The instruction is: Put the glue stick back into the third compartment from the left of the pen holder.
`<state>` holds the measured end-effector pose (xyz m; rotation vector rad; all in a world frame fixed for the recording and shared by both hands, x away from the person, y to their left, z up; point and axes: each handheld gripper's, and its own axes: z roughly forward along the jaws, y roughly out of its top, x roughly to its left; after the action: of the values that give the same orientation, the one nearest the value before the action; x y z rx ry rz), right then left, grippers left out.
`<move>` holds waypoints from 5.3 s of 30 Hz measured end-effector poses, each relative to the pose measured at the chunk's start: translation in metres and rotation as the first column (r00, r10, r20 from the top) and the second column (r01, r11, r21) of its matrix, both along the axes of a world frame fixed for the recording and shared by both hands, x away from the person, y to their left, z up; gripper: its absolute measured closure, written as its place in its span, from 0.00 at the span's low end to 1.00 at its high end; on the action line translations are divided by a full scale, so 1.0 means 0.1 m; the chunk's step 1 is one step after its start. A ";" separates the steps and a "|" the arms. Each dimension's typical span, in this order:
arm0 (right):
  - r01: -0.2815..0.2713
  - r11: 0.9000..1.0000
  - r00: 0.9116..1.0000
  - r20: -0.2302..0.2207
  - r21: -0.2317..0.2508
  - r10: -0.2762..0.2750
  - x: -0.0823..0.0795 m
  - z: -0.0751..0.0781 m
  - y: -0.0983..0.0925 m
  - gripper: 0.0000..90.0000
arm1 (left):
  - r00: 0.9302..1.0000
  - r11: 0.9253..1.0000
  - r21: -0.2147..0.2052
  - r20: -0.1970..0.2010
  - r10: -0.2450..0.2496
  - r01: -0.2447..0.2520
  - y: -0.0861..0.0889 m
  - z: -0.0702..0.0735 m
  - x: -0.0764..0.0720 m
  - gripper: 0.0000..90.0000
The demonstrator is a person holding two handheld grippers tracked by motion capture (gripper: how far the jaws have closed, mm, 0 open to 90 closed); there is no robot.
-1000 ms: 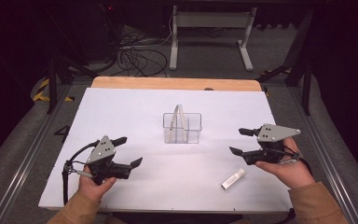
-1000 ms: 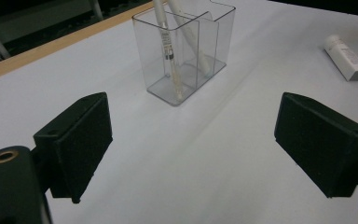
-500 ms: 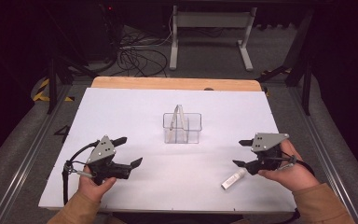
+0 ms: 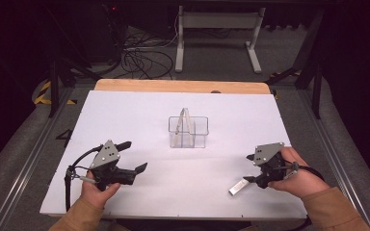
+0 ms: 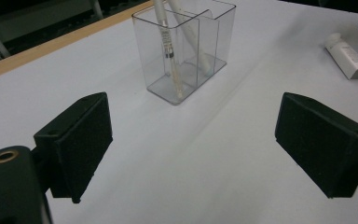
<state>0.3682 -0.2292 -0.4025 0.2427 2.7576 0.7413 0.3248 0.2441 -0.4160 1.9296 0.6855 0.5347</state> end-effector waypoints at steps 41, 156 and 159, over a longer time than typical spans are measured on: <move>-0.211 0.948 0.976 -0.114 -0.241 0.188 0.07 -0.22 0.12 0.48 | 1.000 1.000 0.008 0.000 0.002 -0.002 -0.01 -0.01 0.01 0.13; 0.124 0.988 0.991 -0.060 0.092 -0.119 0.34 0.88 0.60 0.72 | 1.000 1.000 -0.015 -0.003 0.010 -0.010 0.06 0.00 0.00 0.13; 0.152 0.984 0.987 -0.061 0.097 -0.147 0.37 0.90 0.62 0.73 | 1.000 1.000 -0.015 -0.003 0.009 -0.009 0.06 0.00 0.00 0.13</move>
<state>0.4048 -0.1669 -0.3124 0.4917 2.7169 0.8470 0.3251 0.2501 -0.4161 1.9144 0.6989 0.5314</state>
